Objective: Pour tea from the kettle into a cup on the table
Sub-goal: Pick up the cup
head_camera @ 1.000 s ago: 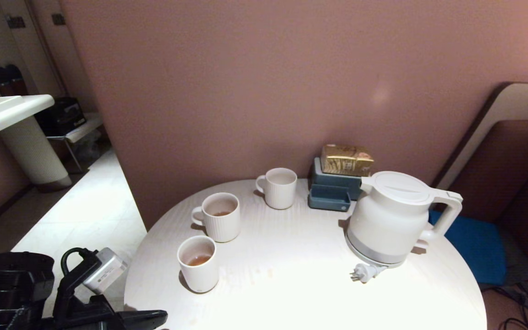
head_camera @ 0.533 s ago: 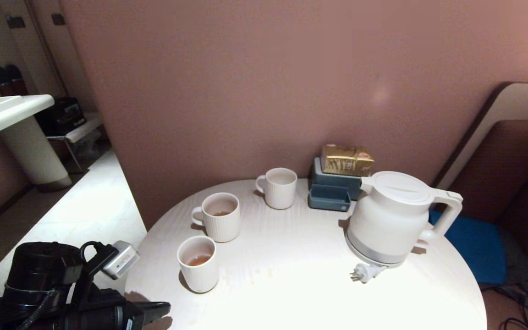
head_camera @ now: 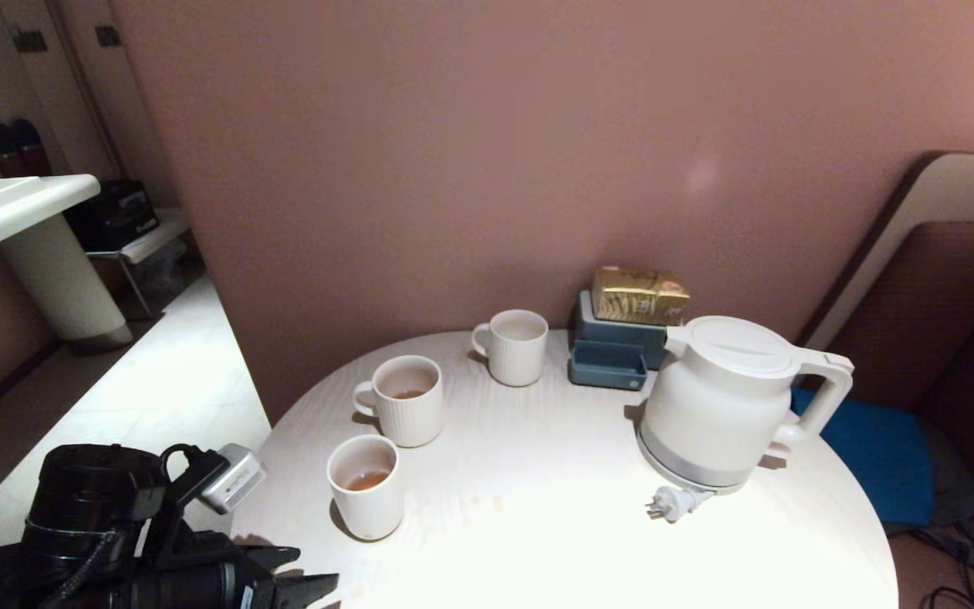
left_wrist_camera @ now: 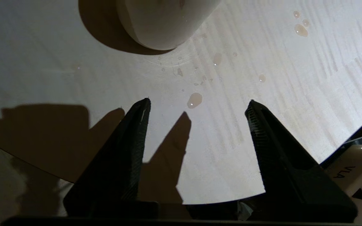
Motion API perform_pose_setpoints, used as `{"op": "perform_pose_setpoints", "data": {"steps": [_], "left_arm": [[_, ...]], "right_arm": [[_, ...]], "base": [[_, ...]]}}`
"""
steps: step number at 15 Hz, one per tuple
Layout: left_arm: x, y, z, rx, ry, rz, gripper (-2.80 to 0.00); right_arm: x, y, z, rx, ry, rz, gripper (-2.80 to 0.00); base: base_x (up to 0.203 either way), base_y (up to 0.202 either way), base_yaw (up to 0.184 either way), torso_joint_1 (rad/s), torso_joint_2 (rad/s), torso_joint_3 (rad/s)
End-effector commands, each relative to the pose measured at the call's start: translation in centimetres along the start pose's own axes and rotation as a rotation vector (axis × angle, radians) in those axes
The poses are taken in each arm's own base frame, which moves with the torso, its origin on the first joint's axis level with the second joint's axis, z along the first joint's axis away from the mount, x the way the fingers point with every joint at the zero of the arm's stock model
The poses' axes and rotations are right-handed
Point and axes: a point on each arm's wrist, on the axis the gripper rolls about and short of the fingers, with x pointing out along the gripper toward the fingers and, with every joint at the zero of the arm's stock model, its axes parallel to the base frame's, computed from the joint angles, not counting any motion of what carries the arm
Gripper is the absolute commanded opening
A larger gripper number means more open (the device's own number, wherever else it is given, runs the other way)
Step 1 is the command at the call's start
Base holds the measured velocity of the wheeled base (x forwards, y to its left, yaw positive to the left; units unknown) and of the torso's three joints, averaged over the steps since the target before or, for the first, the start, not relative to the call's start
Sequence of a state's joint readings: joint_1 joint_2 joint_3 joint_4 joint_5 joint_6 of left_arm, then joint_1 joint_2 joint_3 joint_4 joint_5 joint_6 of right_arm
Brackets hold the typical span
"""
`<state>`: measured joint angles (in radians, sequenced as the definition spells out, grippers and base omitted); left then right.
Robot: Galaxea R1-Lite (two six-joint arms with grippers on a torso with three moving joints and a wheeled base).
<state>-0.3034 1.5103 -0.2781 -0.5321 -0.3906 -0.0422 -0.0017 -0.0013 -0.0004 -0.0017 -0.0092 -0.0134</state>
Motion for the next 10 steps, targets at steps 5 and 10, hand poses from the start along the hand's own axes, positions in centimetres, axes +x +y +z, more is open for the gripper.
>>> {"op": "perform_pose_setpoints", "data": {"steps": [5,10], "left_arm": [[3.2,1.4,0.3,0.054,-0.036,0.047,0.0],[6.0,1.4,0.1,0.109,-0.111,0.049,0.0]], "right_arm": [[0.0,0.0,0.0,0.003,0.001,0.0,-2.8],[0.0,0.0,0.0,0.003,0.002,0.0,-2.8]], "base": [[0.0,0.0,0.0,0.0,0.0,0.0],[0.0,0.0,0.0,0.0,0.0,0.0]]}}
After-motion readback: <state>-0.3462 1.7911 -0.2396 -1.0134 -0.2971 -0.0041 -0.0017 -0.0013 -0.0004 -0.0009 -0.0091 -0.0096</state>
